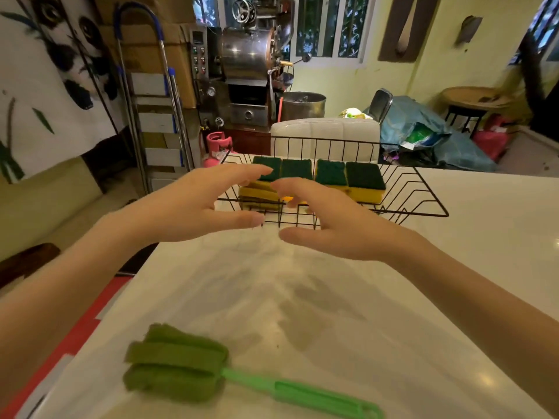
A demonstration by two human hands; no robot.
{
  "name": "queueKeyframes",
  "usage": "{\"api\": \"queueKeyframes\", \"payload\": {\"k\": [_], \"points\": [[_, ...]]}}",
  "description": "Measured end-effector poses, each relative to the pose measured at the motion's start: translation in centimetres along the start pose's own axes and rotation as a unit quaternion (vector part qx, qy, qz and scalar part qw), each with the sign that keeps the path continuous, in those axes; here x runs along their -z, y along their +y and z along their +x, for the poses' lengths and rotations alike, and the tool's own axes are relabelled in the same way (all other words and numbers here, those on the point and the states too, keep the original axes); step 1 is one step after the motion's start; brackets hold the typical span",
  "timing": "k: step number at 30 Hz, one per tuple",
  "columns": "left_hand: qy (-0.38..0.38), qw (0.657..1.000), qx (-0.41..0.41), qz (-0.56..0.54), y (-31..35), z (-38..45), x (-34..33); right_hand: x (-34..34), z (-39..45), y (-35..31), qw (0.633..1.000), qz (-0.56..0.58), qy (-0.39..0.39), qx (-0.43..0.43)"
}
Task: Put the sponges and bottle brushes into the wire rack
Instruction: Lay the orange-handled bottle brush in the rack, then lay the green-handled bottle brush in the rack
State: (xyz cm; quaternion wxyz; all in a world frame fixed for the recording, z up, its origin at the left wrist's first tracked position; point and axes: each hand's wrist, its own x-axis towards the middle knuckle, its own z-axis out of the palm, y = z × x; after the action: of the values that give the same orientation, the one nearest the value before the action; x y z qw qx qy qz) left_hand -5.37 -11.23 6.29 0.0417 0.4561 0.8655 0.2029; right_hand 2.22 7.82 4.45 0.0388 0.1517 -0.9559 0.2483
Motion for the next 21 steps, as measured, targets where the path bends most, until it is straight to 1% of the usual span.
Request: {"api": "queueKeyframes", "payload": {"k": [4,7,11,16,21], "points": [[-0.027,1.000,0.003,-0.009,0.2,-4.3,-1.3,-2.8,-1.9,-2.0,0.998,0.026,-0.053,0.027],[-0.046,0.998,0.029,-0.015,-0.1,-7.0,-2.1,-4.5,-3.2,-2.6,0.992,0.027,-0.117,0.047],[-0.085,0.992,0.069,-0.058,-0.4,-9.3,-3.2,-5.9,-4.7,-3.0,0.980,0.026,-0.192,0.052],[-0.151,0.985,0.071,-0.035,-0.5,-11.3,-4.8,-7.4,-5.6,-3.4,0.975,0.003,-0.214,0.050],[-0.169,0.982,0.077,-0.014,-1.0,-11.8,-5.9,-7.9,-6.0,-3.3,0.975,0.004,-0.217,0.051]]}}
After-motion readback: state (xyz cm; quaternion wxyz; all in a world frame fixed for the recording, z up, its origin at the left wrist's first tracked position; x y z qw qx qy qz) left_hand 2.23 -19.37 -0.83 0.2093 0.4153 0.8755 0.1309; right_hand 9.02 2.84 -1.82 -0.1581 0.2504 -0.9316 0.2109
